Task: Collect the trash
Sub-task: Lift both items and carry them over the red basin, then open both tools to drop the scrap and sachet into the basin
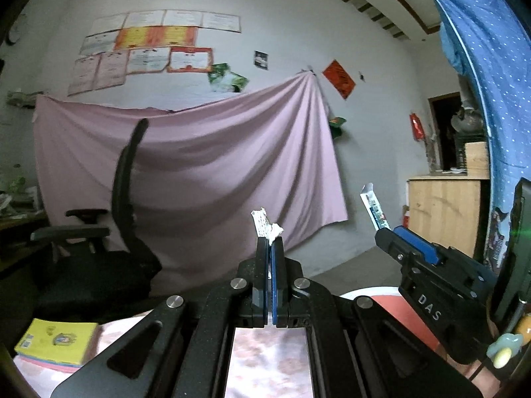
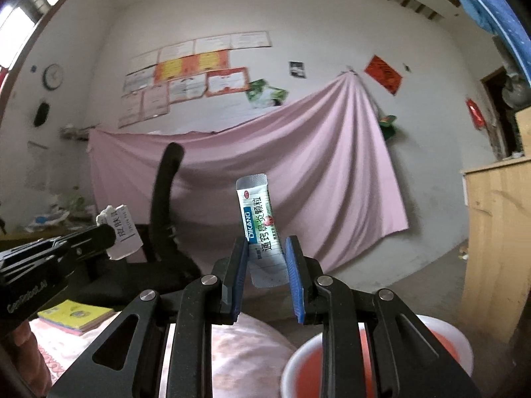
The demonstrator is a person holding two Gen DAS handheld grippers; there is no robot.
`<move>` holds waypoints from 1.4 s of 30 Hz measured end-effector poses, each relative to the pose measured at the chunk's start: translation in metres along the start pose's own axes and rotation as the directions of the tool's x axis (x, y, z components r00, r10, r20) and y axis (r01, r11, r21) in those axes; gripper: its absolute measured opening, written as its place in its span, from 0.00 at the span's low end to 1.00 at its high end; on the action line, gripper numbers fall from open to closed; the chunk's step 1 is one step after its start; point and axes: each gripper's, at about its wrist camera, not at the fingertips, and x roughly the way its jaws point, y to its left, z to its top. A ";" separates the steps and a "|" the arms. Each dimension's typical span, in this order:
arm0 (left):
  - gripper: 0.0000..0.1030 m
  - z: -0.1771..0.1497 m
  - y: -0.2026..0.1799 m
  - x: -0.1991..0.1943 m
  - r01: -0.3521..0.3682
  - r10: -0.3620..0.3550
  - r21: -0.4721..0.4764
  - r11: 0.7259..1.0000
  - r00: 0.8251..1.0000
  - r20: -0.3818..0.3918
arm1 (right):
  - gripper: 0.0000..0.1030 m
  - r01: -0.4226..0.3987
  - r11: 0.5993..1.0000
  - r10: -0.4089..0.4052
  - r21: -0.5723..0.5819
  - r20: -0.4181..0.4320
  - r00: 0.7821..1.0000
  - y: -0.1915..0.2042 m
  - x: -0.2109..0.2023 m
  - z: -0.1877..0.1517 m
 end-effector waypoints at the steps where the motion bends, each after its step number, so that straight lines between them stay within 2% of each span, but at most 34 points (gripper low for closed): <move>1: 0.00 0.000 -0.008 0.002 0.010 -0.010 0.006 1.000 1.000 -0.001 | 0.21 0.011 1.000 -0.011 0.011 -0.004 1.000 -0.007 0.000 0.001; 5: 0.00 -0.003 -0.034 0.015 0.051 -0.051 0.027 0.998 0.999 -0.016 | 0.21 0.052 0.997 -0.051 0.050 -0.015 0.999 -0.028 0.000 0.002; 11: 0.00 -0.012 -0.053 0.034 0.096 -0.094 0.041 0.995 0.994 -0.050 | 0.22 0.103 0.987 -0.097 0.120 -0.052 0.994 -0.053 0.003 0.002; 19: 0.00 -0.018 -0.057 0.054 0.150 -0.151 -0.021 0.989 0.982 -0.117 | 0.22 0.169 0.970 -0.146 0.176 -0.135 0.980 -0.074 0.012 -0.005; 27: 0.00 -0.019 -0.060 0.080 0.216 -0.237 -0.121 0.969 0.947 -0.215 | 0.22 0.214 0.961 -0.174 0.174 -0.219 0.960 -0.081 0.021 -0.015; 35: 0.06 -0.021 -0.043 0.106 0.227 -0.314 -0.281 0.933 0.894 -0.320 | 0.22 0.238 0.953 -0.184 0.186 -0.268 0.946 -0.088 0.024 -0.021; 39: 0.17 -0.020 -0.034 0.109 0.215 -0.327 -0.329 0.920 0.883 -0.337 | 0.22 0.242 0.951 -0.183 0.191 -0.280 0.942 -0.090 0.025 -0.022; 42: 0.18 -0.017 -0.029 0.108 0.210 -0.329 -0.343 0.915 0.882 -0.338 | 0.22 0.242 0.951 -0.183 0.190 -0.286 0.941 -0.089 0.026 -0.021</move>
